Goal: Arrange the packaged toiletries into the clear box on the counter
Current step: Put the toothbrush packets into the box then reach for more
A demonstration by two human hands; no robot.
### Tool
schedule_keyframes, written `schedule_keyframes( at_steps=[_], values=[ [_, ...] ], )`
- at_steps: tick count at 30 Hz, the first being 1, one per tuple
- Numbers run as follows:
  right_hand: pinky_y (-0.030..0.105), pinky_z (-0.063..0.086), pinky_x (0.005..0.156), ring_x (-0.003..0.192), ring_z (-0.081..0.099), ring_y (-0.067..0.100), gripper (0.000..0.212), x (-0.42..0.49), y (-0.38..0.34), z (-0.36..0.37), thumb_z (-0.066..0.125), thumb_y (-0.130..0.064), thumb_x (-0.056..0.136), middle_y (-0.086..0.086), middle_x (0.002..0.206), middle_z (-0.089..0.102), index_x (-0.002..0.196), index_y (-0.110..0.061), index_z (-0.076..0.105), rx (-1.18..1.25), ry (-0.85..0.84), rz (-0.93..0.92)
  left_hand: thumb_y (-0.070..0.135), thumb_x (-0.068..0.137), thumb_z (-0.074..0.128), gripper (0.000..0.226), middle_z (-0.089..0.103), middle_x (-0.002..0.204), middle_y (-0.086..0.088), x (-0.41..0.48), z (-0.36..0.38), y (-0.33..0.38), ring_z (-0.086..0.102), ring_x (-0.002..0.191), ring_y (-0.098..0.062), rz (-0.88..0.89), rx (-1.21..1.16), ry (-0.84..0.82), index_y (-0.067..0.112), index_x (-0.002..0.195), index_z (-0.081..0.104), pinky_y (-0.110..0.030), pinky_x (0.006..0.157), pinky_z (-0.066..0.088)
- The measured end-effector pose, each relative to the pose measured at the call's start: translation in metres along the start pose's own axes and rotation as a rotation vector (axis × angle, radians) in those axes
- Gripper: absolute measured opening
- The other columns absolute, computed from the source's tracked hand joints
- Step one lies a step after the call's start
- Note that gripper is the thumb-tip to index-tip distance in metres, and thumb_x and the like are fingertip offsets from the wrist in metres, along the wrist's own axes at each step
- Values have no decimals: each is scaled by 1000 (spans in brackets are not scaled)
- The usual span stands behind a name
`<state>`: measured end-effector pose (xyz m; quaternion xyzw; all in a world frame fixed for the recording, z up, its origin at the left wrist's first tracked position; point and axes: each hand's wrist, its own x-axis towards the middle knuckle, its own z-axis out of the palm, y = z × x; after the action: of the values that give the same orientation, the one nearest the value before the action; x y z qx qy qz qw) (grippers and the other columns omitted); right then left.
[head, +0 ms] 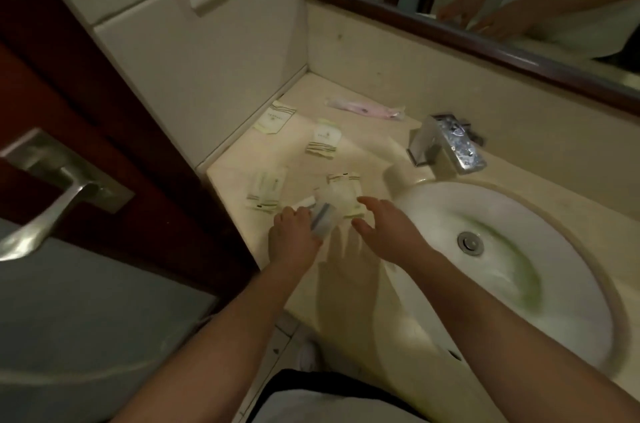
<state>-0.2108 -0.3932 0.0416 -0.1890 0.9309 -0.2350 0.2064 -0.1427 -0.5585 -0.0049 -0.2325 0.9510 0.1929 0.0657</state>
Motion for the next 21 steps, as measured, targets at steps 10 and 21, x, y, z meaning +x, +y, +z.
schedule_keyframes(
  at_steps=[10,21],
  values=[
    [39,49,92,112,58,27,47,54,-35,29,64,-35,86,9,127,58,128,-18,54,5,117,41,23,87,63,18,59,87,-5,13,-37,-48,58,72,-19,-299,-644,19,9,97,57,-29,59,43],
    [43,43,93,120,43,35,77,77,-59,62,69,-40,79,16,132,48,144,-20,33,-326,-96,-91,21,79,75,25,71,95,-8,19,-54,-65,68,84,-24,-302,-788,-21,10,100,67,-47,79,59]
  ],
)
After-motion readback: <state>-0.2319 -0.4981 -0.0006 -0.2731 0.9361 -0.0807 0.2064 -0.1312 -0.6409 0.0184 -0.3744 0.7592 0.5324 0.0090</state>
